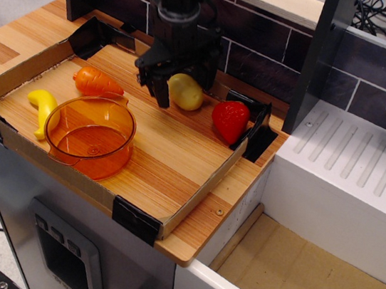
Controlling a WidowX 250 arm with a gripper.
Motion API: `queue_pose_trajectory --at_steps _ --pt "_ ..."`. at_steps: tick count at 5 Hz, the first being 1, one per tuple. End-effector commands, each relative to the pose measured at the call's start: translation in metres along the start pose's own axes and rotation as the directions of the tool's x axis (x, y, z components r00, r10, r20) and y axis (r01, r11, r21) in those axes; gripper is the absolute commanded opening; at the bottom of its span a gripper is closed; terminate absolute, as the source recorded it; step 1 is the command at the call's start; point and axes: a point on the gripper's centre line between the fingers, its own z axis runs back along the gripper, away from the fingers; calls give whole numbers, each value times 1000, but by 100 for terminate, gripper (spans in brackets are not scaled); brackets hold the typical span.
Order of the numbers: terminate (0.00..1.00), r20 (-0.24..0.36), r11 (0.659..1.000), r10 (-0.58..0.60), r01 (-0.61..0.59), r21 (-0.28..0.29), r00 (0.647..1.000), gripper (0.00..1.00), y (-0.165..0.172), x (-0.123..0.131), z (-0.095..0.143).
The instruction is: Put potato in pot
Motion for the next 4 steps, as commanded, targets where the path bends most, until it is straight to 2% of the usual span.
queue_pose_trajectory --at_steps 1,2,3,4 --pt "0 60 1000 -8 8 -8 998 100 -6 13 -1" --pt "0 63 1000 -9 9 2 998 0 -4 11 -1" --pt "0 46 1000 -2 2 -1 999 0 -3 11 6" --pt "0 15 999 3 -3 -32 1000 0 -6 17 24"
